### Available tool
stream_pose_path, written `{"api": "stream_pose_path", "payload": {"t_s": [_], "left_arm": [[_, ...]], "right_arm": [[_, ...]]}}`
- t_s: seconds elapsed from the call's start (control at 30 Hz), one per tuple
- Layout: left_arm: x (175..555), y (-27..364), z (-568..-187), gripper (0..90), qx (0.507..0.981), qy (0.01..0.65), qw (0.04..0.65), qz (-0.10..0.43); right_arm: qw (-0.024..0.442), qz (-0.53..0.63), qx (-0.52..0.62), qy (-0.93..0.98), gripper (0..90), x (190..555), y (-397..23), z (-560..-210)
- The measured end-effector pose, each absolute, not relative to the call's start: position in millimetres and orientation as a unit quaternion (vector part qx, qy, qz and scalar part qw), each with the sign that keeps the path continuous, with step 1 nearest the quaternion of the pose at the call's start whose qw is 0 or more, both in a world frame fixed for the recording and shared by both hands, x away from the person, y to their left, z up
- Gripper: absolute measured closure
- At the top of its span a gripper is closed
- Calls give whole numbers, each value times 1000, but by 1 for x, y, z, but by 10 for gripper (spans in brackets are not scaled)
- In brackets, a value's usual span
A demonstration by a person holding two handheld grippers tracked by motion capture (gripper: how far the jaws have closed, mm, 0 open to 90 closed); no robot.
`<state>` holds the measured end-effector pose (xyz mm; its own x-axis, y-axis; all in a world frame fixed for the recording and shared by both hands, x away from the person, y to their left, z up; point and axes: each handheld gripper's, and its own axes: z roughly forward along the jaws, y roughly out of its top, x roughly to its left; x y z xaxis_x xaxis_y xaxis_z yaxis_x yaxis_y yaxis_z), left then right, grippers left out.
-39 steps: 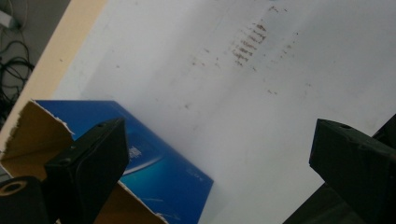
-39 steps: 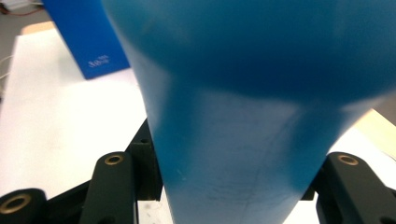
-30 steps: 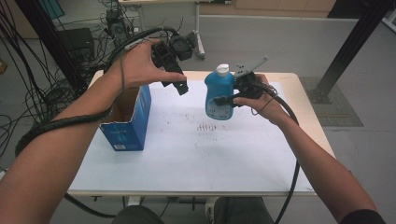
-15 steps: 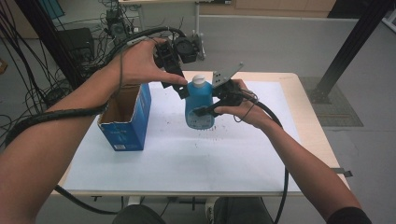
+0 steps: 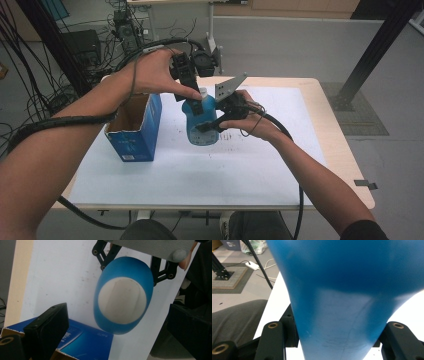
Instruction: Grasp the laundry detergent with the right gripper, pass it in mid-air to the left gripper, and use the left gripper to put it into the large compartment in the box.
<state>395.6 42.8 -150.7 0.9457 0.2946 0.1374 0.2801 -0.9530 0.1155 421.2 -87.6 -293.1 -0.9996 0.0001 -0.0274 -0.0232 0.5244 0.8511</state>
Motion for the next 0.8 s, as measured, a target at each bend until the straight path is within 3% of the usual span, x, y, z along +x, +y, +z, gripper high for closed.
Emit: {"api": "stream_pose_path", "payload": {"t_s": [0.8], "left_arm": [[393,27,-160,50,991,120,33,57]], "right_arm": [[8,498,-34,866,439,410,-87,-284]]}}
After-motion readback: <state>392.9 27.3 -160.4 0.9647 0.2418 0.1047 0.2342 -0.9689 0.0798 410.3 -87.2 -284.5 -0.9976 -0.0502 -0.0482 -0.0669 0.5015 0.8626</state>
